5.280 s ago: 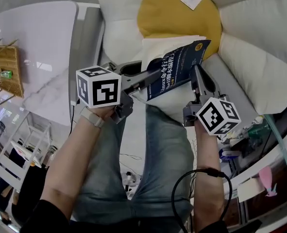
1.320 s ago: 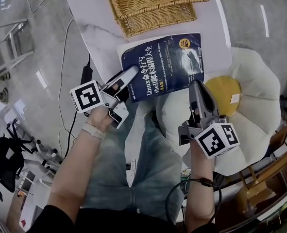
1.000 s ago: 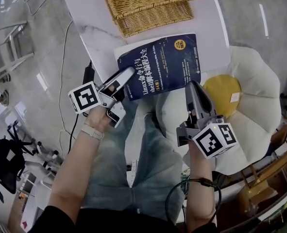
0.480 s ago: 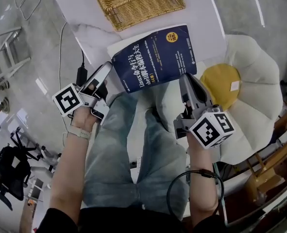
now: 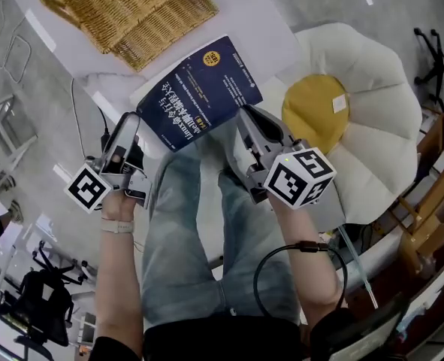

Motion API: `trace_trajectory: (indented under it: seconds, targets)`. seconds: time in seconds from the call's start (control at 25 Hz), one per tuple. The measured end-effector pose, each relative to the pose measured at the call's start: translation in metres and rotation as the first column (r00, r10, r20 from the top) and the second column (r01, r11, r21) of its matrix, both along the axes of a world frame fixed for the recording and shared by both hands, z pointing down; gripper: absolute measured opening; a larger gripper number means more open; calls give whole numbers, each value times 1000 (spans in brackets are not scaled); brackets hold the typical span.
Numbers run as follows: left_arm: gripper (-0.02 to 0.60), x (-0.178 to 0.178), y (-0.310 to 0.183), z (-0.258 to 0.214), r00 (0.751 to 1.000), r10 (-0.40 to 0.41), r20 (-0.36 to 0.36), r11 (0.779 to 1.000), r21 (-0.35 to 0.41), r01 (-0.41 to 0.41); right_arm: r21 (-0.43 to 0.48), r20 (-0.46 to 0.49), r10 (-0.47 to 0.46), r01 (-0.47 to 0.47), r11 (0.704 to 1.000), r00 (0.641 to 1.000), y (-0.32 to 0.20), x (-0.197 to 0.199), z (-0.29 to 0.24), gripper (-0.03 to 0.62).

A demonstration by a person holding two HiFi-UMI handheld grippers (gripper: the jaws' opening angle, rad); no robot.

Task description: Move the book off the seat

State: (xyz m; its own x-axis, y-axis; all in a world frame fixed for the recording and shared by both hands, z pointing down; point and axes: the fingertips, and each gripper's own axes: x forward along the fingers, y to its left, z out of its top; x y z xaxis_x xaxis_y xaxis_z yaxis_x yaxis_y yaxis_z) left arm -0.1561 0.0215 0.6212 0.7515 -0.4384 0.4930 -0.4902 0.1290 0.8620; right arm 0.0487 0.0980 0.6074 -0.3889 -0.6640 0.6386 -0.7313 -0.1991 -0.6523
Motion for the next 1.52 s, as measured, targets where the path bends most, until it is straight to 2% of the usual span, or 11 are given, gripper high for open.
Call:
trace_trajectory:
  seconds: [0.28,0.44,0.52,0.68,0.8,0.92,1.08,1.28,1.36,1.52]
  targets:
    - [295,43,-5,-29,986,152,74,983,96,-159,25,1,15,-15,1000,1000,1,18,-23,29]
    - [258,71,-8,-47,974,204,96,967,135,-216,54,-10,46,-46,997,999,-2,38,-43,29]
    - [204,90,-8,-60,967,238,92,955,157,-250,71,-15,75,-74,995,997,-5,51,-57,29]
    - [36,125,-8,-87,955,281,89,942,165,-293,109,-28,121,-117,987,992,-8,73,-87,29]
    - [6,155,-5,-113,947,317,44,932,173,-319,140,-43,161,-154,978,986,-7,93,-113,29]
    - [6,183,0,-149,923,384,9,900,218,-376,159,-46,201,-191,969,979,-4,108,-143,28]
    - [6,214,7,-196,897,442,-24,870,256,-422,193,-58,210,-196,961,976,-2,121,-185,28]
    - [5,251,17,-256,847,530,-41,809,324,-490,260,-63,203,-180,949,977,-4,127,-241,28]
    - [5,265,21,-283,823,565,-52,780,358,-513,289,-66,203,-176,941,977,-6,130,-264,26]
    - [5,291,35,-338,763,645,-33,699,431,-571,343,-66,216,-181,922,974,-4,140,-316,26]
